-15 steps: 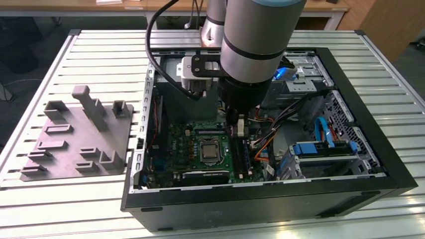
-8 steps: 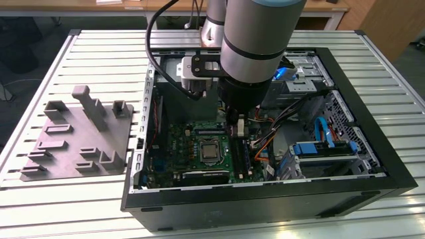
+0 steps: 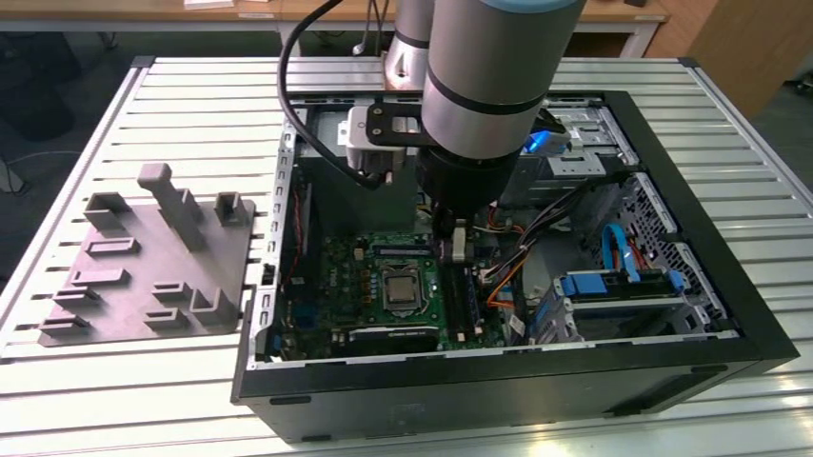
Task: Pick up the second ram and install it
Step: 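Insert the second ram into the second slot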
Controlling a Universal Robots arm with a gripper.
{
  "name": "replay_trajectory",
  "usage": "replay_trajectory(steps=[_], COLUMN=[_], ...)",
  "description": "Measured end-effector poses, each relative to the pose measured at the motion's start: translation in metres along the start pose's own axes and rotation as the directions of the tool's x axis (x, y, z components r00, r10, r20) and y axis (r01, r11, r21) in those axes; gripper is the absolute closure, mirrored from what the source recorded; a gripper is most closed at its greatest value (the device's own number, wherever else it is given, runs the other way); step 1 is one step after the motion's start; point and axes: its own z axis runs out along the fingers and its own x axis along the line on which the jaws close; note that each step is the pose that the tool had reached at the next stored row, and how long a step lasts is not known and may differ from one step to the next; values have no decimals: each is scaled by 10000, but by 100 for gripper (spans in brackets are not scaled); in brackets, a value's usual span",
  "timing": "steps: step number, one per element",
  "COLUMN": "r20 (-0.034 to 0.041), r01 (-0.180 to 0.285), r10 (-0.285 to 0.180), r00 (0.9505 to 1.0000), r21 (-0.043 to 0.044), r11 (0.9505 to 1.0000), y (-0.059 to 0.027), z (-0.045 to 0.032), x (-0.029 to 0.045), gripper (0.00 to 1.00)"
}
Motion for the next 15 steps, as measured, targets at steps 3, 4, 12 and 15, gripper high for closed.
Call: replay_trajectory(steps=[3, 4, 12, 15], r20=[5, 6, 9, 12], r01=[-150, -189, -360, -434], r10=[150, 189, 360, 433], r00=[9999, 9998, 9994, 9991], r21=[13, 17, 32, 38], r11=[9999, 9998, 9993, 9991], y=[0, 0, 0, 0], z=[1, 1, 5, 7], x=[0, 0, 1, 1], gripper=[86, 86, 86, 86])
